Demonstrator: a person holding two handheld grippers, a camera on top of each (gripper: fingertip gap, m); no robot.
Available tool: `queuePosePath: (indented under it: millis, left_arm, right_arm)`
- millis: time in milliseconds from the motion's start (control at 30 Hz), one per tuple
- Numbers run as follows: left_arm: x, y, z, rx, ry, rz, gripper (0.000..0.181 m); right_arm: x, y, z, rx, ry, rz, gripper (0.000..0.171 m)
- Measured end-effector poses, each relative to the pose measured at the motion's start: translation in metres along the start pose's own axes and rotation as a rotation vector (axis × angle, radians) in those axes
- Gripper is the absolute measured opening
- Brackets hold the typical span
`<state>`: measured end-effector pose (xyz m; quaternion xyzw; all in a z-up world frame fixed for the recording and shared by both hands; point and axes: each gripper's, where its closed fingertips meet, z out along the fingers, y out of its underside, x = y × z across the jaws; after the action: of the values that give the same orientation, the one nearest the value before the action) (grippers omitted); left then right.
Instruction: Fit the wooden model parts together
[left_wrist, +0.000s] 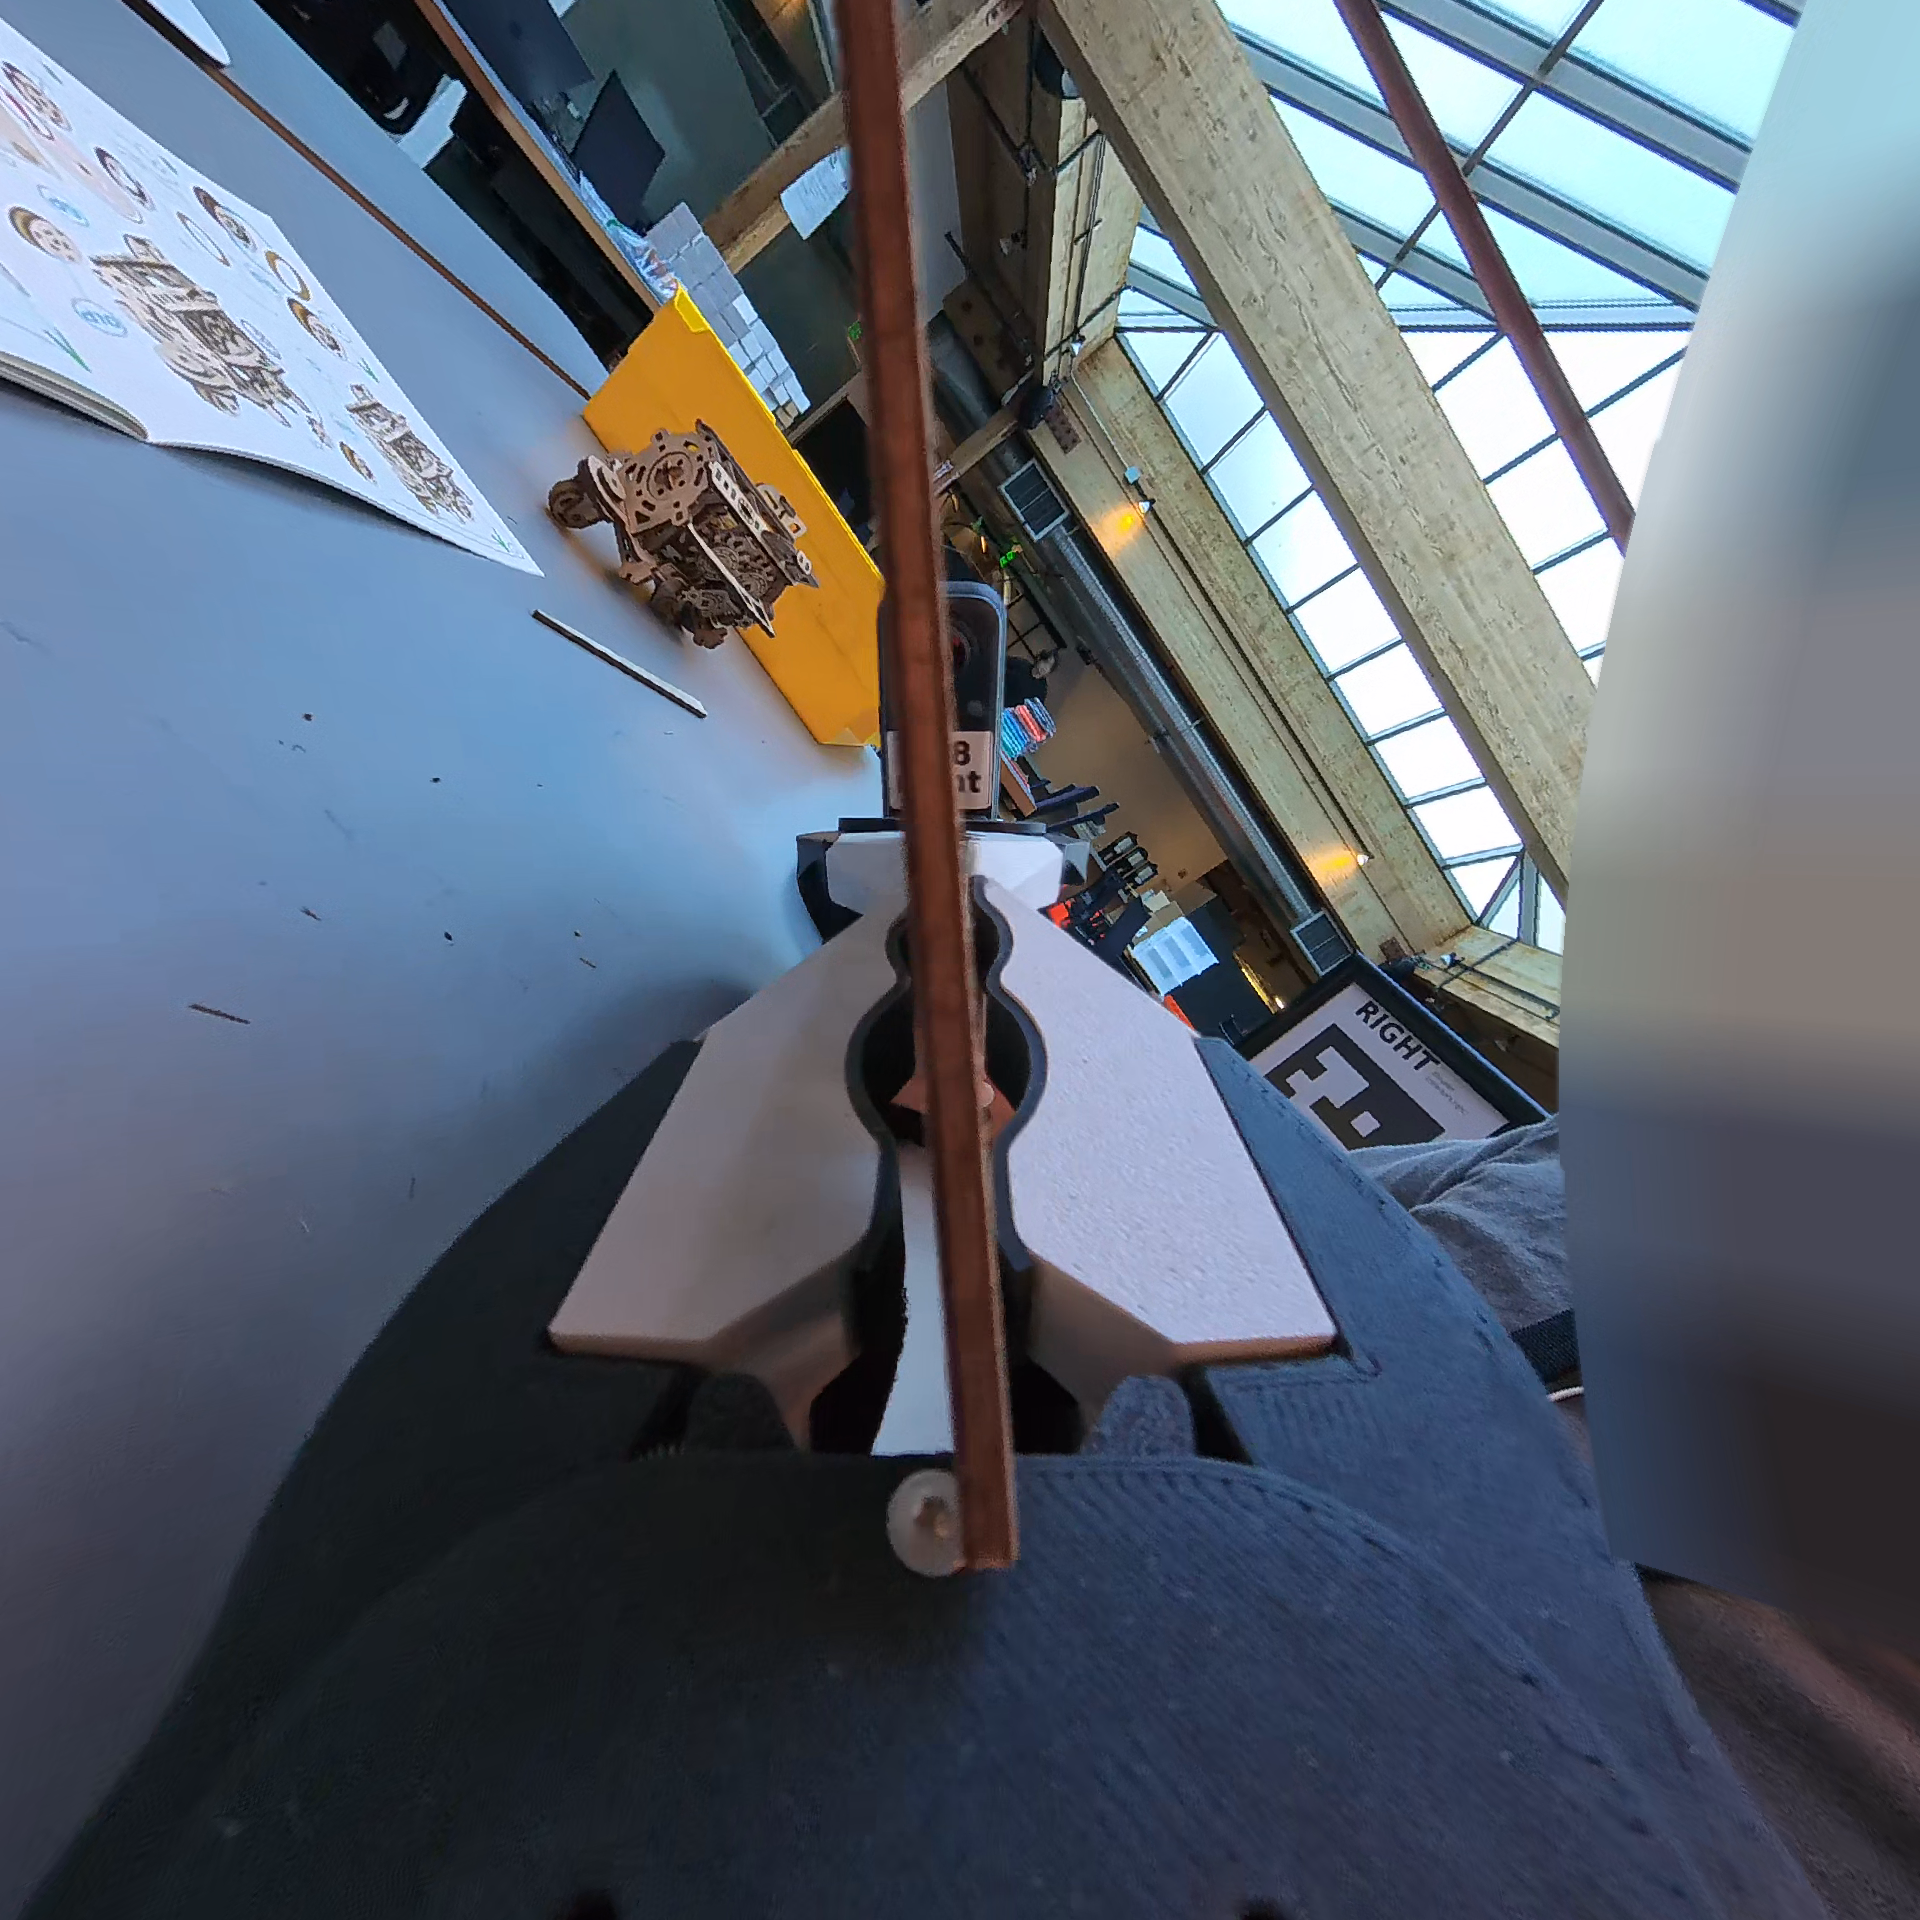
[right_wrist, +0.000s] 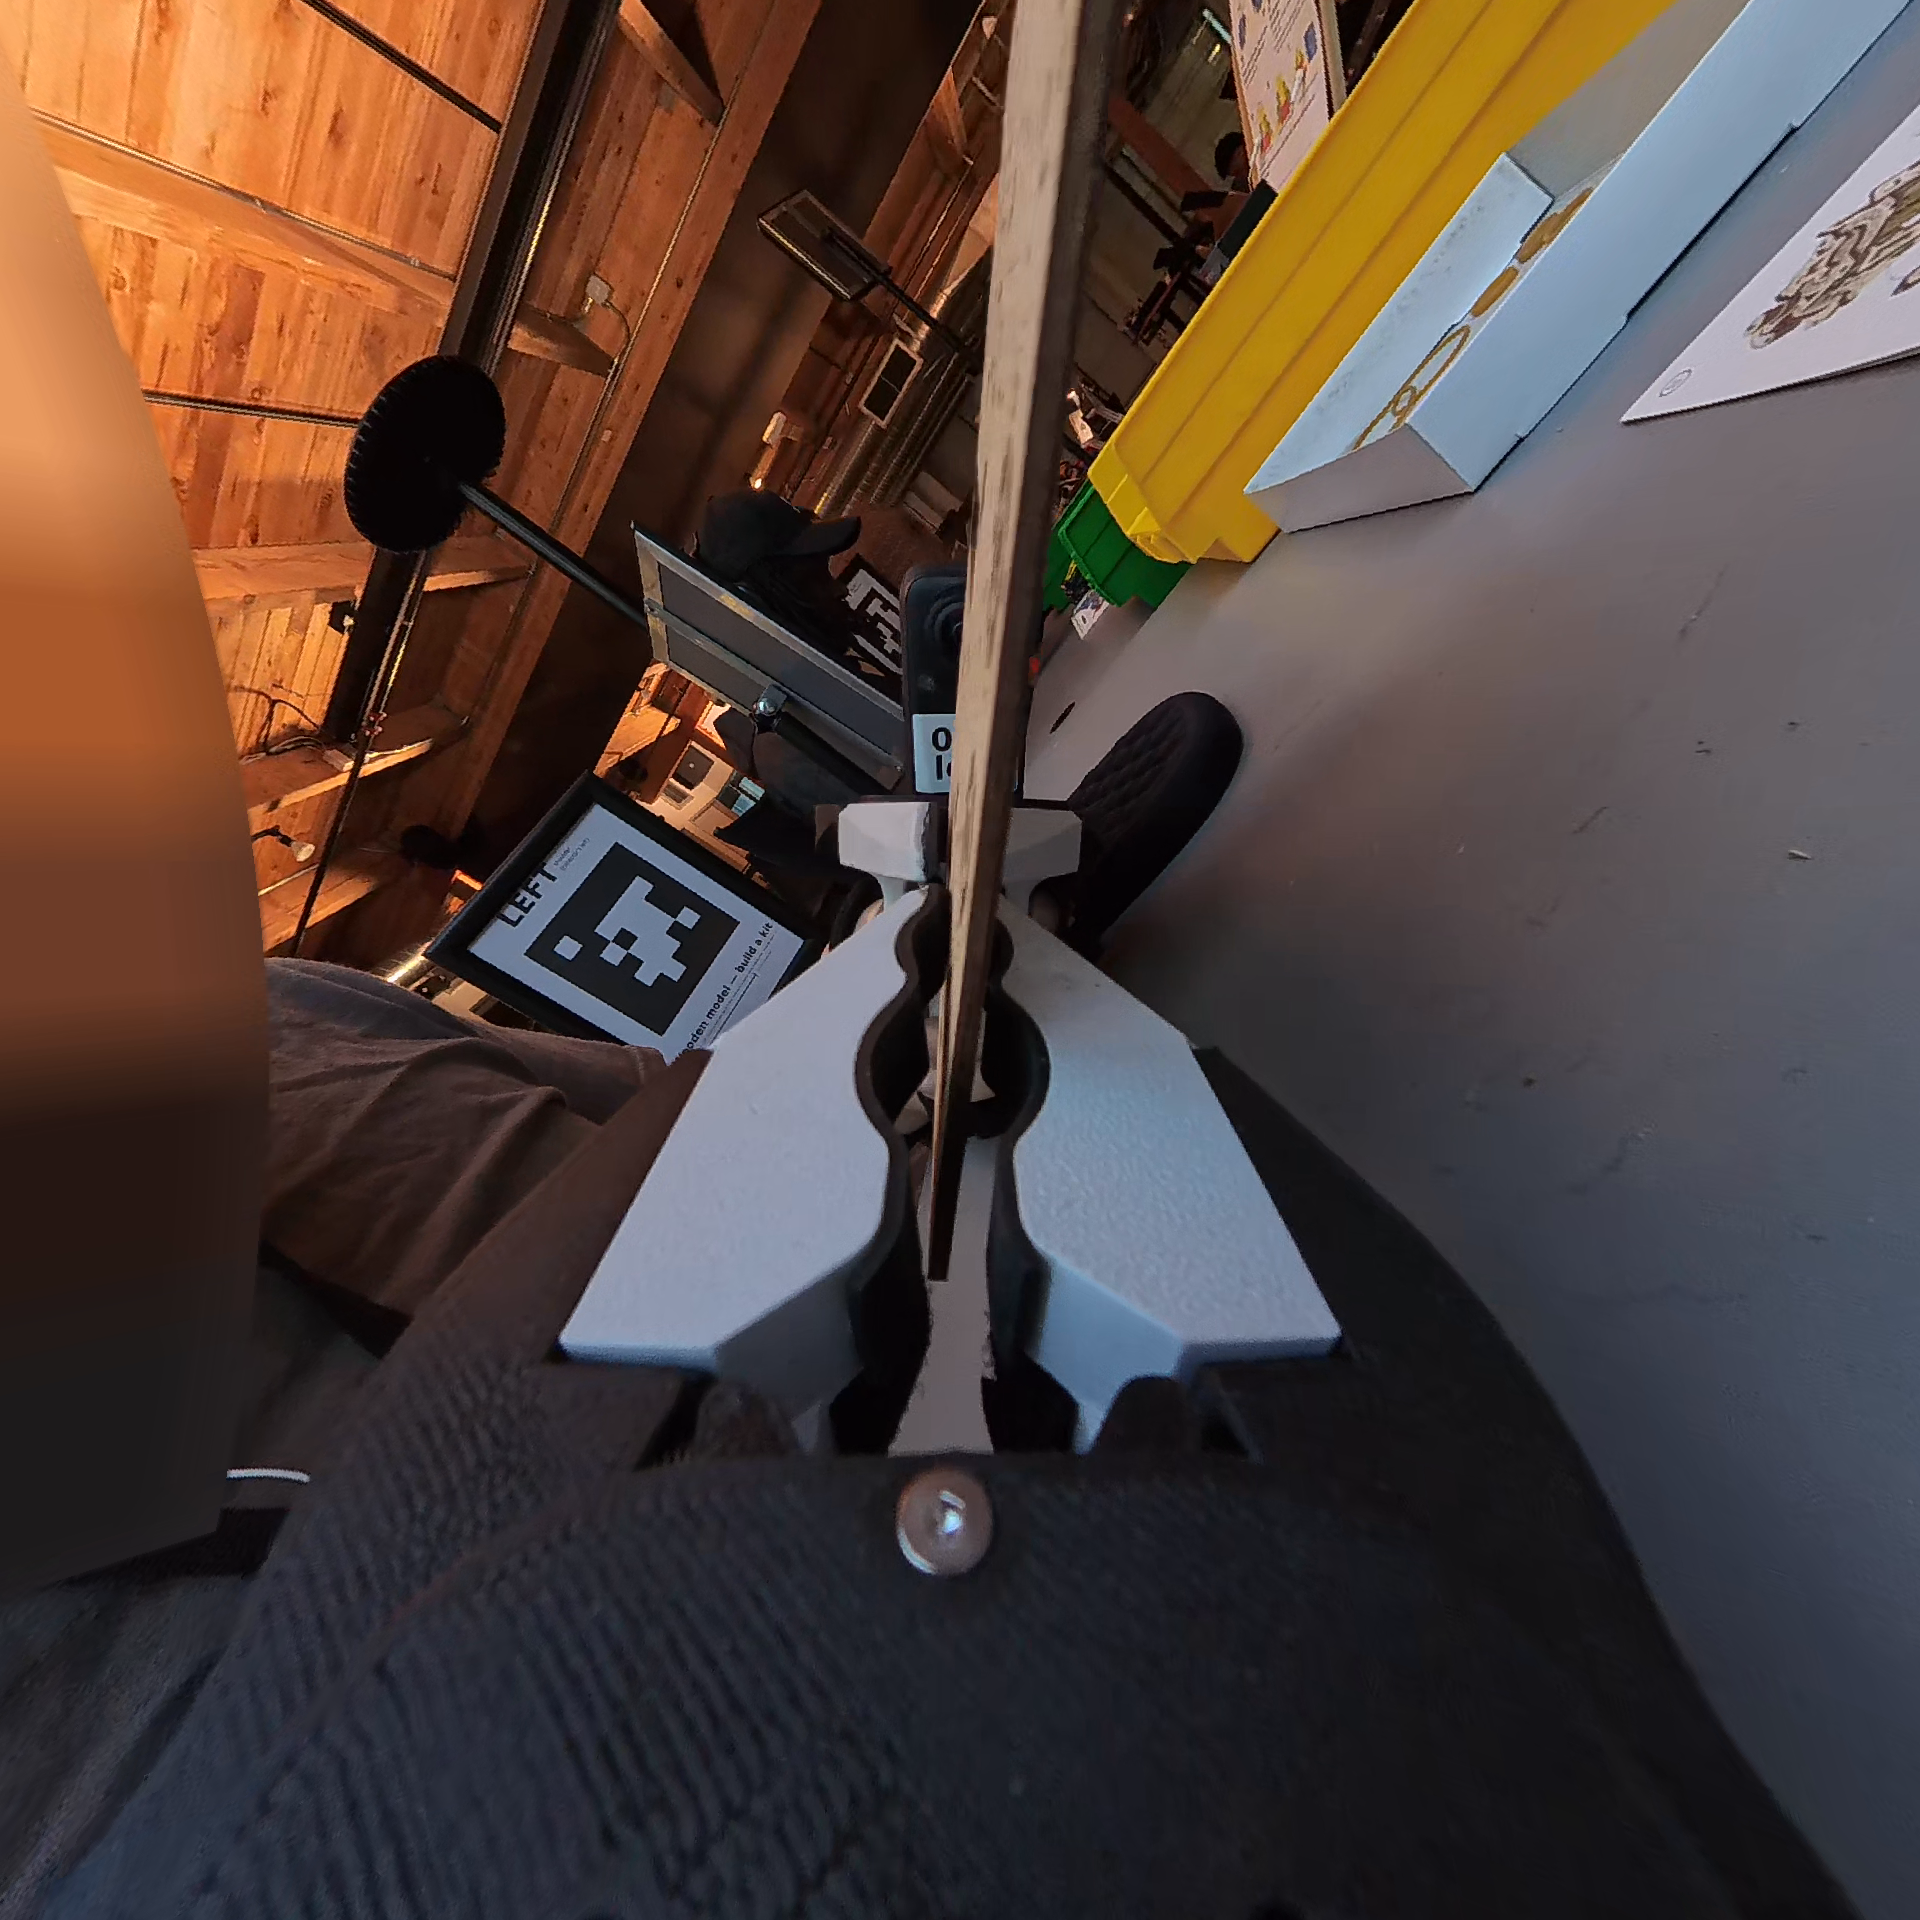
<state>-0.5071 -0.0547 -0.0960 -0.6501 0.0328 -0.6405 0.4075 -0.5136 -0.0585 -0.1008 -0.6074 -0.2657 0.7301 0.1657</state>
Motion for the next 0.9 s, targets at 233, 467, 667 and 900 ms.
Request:
queuePosePath:
  millis: [233, 467, 667, 900]
  left_arm:
    - [-0.003, 0.003, 0.0, -0.017, -0.025, 0.006, 0.0]
    - [-0.009, 0.005, -0.002, -0.021, -0.094, 0.016, 0.0]
    - [-0.014, 0.005, -0.003, -0.016, -0.137, 0.019, 0.0]
    - [-0.015, 0.005, -0.004, -0.015, -0.149, 0.019, 0.0]
  right_arm:
    - [0.001, 0.001, 0.0, -0.007, 0.018, -0.014, 0.001]
    - [0.008, 0.004, 0.001, -0.034, 0.058, -0.008, 0.001]
    - [0.014, 0.004, 0.001, -0.042, 0.087, -0.003, 0.001]
    - [0.015, 0.005, 0.001, -0.045, 0.112, -0.037, 0.001]
